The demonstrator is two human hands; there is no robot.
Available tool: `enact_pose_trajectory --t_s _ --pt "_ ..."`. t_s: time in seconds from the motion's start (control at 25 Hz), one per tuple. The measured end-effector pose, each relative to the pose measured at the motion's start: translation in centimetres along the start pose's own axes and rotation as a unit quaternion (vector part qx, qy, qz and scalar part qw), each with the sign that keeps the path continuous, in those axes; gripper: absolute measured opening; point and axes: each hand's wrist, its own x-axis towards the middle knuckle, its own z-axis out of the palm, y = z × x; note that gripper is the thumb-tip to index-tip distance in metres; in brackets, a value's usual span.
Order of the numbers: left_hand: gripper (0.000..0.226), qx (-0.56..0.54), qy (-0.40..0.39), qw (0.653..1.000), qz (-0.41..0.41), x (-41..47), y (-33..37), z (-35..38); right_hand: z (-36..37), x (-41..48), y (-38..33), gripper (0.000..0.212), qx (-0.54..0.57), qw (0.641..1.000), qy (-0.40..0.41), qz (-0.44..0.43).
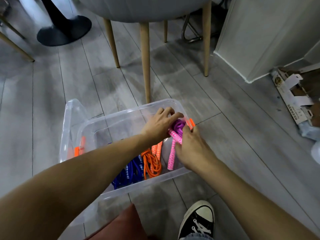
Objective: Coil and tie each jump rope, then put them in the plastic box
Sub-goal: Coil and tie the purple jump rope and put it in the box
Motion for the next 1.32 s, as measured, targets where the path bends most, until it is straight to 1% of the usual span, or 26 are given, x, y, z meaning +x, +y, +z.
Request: enact_pose_trajectory --t_s 0.08,0.12,0.2,0.24,0.28,0.32,0.36,0.4,0.44,0.48,0.56,0.6,0.64,0.72,0.88,1.04,1.12,1.32 --pt "0.083 -0.052 -0.033 0.996 -0.068 -1.3 -1.2 0.4 2.5 0.9 -0.7 0.057 -0.008 1.0 0.001 0.011" --pt "0.084 -0.092 -0.052 0.988 -0.113 -2.1 -1.7 0.9 3.7 1.1 -0.8 0.057 -0.017 1.0 0.008 0.018" --pt "0.076 -0.152 -0.071 0.966 -0.195 -4.1 -2.1 1.7 5.8 1.5 -0.3 0.061 -0.034 0.999 0.011 0.029" --pt "0.07 -0.157 -0.083 0.963 -0.201 -5.0 -2.0 2.1 6.4 1.7 0.2 0.066 -0.044 0.999 -0.006 0.029" --pt "0.065 -0.155 -0.112 0.964 -0.182 -5.8 -1.7 2.6 6.8 1.9 0.6 0.068 -0.059 0.997 -0.032 0.025" --pt "0.062 -0.154 -0.153 0.965 -0.149 -6.6 -1.4 3.2 7.0 2.1 0.9 0.063 -0.079 0.995 -0.057 0.016" --pt "0.06 -0.152 -0.196 0.962 -0.111 -7.4 -1.1 4.0 7.0 2.1 1.0 0.054 -0.104 0.991 -0.079 -0.004" --pt "0.058 -0.142 -0.228 0.96 -0.077 -7.8 -0.7 4.9 6.8 2.0 1.1 0.044 -0.129 0.988 -0.082 -0.033" --pt "0.056 -0.111 -0.246 0.961 -0.052 -7.9 -0.4 5.7 6.6 1.7 1.3 0.037 -0.153 0.983 -0.062 -0.076" --pt "0.055 -0.065 -0.255 0.964 -0.032 -7.5 0.1 6.3 6.2 1.5 1.7 0.033 -0.17 0.978 -0.025 -0.121" --pt "0.054 0.026 -0.269 0.963 -0.009 -6.2 1.1 7.3 5.5 1.1 2.8 0.026 -0.193 0.966 0.05 -0.163" --pt "0.055 0.058 -0.288 0.956 0.0 -5.6 1.6 7.7 5.4 1.0 3.5 0.028 -0.193 0.962 0.09 -0.17" --pt "0.057 0.081 -0.309 0.947 0.008 -5.2 1.9 8.3 5.4 0.9 4.1 0.035 -0.185 0.963 0.11 -0.163" --pt "0.062 0.111 -0.33 0.937 0.017 -5.1 2.2 10.0 5.4 0.8 4.7 0.047 -0.172 0.966 0.131 -0.145" --pt "0.065 0.14 -0.318 0.937 -0.029 -5.7 0.9 11.6 5.9 1.0 4.9 0.048 -0.153 0.971 0.13 -0.131" --pt "0.055 0.152 -0.301 0.937 -0.093 -7.6 -0.9 11.4 6.1 0.8 4.9 0.048 -0.153 0.972 0.127 -0.128" --pt "0.051 0.152 -0.306 0.931 -0.129 -8.3 -1.3 11.0 6.2 0.6 4.9 0.048 -0.159 0.972 0.12 -0.123" --pt "0.049 0.132 -0.342 0.919 -0.145 -7.7 -0.8 9.7 6.1 0.6 4.8 0.047 -0.162 0.972 0.116 -0.125"
